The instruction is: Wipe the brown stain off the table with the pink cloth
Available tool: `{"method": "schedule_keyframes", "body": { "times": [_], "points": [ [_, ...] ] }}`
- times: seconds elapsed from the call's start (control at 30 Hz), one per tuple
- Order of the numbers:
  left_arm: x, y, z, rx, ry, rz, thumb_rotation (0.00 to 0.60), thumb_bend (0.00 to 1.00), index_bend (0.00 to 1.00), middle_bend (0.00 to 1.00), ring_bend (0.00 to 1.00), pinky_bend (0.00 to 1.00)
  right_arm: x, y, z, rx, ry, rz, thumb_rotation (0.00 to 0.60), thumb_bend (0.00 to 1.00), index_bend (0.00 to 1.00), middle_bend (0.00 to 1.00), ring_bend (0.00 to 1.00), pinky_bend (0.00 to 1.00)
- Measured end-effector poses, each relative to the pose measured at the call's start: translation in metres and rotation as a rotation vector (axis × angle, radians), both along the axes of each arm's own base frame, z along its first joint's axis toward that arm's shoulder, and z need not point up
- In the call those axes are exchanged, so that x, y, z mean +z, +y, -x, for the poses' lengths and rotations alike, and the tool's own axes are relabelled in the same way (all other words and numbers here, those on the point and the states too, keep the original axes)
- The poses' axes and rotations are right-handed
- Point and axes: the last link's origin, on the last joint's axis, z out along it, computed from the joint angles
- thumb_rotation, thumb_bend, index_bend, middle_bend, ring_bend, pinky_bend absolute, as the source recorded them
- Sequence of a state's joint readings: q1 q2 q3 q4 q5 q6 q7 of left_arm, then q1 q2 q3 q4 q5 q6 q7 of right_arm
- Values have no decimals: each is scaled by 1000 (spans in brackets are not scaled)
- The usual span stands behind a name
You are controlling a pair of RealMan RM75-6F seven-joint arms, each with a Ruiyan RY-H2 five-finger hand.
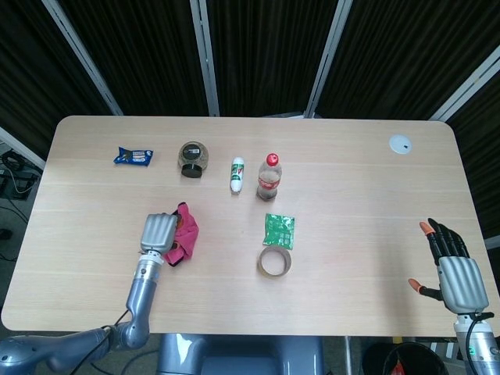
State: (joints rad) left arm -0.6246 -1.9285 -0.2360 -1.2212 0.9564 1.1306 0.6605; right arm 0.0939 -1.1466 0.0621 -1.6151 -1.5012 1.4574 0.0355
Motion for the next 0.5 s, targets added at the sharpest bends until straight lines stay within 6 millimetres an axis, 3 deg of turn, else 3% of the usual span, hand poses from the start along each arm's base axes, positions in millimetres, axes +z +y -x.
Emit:
{"method": "schedule_keyframes", "body": {
  "times": [0.33, 0.5],
  "points": [
    [-29, -26, -53, -56, -82, 85, 600, 586, 852, 591, 500, 603, 1, 0, 0, 2, -4, 2, 600, 11, 24, 0, 0, 80],
    [-40, -37, -68, -73, -93, 122, 600, 586, 852, 591, 500, 603, 1, 0, 1, -1, -6, 4, 600, 11, 24, 0, 0, 80]
  ]
}}
